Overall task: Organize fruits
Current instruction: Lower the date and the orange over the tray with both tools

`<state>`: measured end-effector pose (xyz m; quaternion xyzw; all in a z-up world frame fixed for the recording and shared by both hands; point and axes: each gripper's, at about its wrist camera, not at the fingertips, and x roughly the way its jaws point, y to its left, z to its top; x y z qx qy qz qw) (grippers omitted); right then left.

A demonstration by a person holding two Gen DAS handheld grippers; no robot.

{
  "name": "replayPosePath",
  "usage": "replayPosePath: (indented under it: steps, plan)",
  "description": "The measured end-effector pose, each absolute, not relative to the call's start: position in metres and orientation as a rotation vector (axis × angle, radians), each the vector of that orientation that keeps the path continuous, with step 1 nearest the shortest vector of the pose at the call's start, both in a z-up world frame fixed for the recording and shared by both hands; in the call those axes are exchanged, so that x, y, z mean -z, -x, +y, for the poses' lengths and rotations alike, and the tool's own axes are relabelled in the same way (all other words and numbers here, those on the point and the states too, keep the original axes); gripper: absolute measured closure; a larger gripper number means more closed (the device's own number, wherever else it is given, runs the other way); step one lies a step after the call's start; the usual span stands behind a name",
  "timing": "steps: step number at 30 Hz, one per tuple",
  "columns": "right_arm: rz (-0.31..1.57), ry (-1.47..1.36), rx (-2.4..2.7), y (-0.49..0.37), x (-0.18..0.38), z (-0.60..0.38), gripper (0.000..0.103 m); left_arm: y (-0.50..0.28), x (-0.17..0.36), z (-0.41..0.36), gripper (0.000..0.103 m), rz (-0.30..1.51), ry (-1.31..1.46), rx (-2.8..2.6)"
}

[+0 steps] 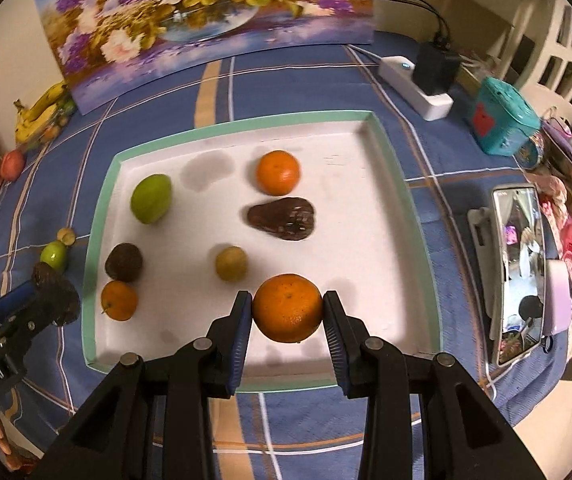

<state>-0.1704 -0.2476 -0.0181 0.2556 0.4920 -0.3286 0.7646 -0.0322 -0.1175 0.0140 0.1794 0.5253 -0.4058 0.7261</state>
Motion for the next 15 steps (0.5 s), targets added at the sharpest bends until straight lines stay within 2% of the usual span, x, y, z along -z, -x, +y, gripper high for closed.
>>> replayPosePath:
  steps: [15]
  plan:
    - [1.075, -0.558, 0.708, 0.171, 0.020, -0.247, 0.065, 0.051, -0.001, -0.132, 0.050, 1.191, -0.472, 0.953]
